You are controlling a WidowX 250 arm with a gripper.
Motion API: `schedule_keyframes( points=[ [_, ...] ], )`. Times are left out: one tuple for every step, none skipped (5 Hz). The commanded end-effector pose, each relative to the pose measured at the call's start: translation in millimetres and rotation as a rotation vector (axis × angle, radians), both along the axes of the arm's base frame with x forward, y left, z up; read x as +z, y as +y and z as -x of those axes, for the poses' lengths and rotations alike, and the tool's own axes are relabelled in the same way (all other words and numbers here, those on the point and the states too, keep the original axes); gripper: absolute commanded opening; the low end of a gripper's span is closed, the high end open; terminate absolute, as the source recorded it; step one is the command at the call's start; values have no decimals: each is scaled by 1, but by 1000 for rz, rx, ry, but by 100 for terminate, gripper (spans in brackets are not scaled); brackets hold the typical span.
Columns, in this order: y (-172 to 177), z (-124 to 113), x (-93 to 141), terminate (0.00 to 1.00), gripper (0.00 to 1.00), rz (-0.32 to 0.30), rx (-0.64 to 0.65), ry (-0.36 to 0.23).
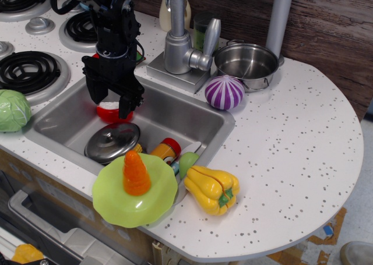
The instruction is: Take carrot off plate
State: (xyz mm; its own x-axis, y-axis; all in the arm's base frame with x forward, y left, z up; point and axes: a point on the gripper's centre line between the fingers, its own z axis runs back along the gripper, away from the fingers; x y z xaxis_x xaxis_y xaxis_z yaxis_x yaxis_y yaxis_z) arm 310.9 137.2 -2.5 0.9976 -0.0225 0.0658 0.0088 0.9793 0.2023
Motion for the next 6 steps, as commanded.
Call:
schedule_keyframes(
  points=[
    [0,0,0,0,100,0,0,0],
    [-10,1,40,0,100,-43,-13,16],
    [-27,6,81,0,100,-77,-17,37],
    [-49,23,117,0,100,-54,-12,83],
    [-79,39,132,0,100,-69,34,75],
    [-99,58,133,0,100,-60,87,55]
  ],
)
